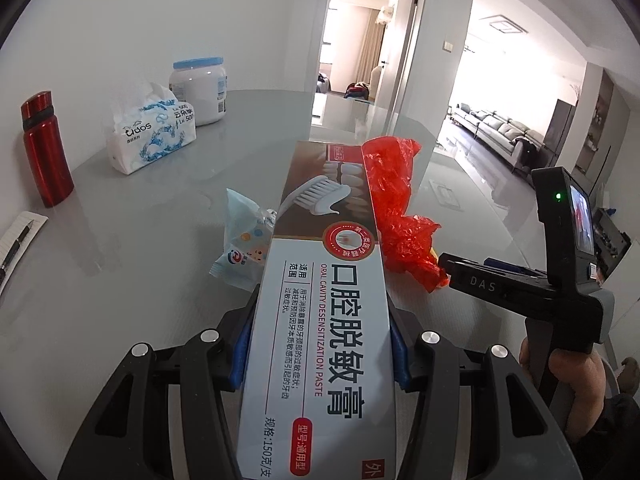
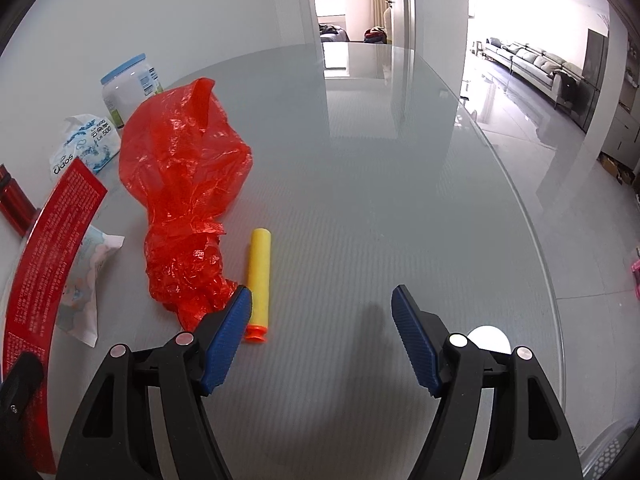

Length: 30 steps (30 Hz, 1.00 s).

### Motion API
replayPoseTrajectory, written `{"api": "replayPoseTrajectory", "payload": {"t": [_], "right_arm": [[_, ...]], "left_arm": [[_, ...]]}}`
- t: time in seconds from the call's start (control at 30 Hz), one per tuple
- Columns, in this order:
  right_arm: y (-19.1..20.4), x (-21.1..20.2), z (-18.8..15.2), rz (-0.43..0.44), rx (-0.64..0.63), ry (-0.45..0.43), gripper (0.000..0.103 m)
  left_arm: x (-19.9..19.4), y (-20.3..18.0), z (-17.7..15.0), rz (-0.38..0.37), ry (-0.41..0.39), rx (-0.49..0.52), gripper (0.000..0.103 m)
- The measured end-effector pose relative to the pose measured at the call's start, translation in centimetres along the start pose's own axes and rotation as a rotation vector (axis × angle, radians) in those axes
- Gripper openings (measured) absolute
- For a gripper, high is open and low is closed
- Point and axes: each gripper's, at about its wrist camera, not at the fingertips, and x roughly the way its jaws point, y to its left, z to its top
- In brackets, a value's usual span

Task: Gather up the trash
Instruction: 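Grasp the yellow foam dart with the right tool while the left tool holds the box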

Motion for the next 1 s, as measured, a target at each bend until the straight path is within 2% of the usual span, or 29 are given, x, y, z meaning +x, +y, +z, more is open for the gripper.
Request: {"api": "replayPoseTrajectory", "payload": {"t": [0.4,0.47,0.6,0.67,0.7,1.0], "right_arm": [[1.8,0.1,-0.4,-0.012,-0.081,-0.008,0.068],[1.8,0.2,-0.5,-0.010,-0.091,0.001,0.054],[2.5,0.4,-0.5,-0.014,-0.119,0.006,0.039],[2.6,0.3,-0.6,-0.010,-0.123,0.004,0.019],[2.6,0.3,-0.7,-0.002,-0.120,0.005,0.013],[1.8,-2.0,-2.4,0.010,-0.081,-0.035,0.012]], "left_arm": [[-0.6,-0.1,-0.2,0.022,-0.017,-0.012,0.051],[-0.8,-0.2,-0.2,0.025,-0.023,-0.012,0.051],[-0.8,-0.2,-0.2,0.024,-0.022,-0.012,0.051],[-0.8,-0.2,-0.2,0.027,-0.025,-0.012,0.051],[-0.8,-0.2,-0.3,0.028,-0.026,-0.012,0.051],[-1.1,-0.4,-0.2,0.026,-0.040,0.002,0.051]]}}
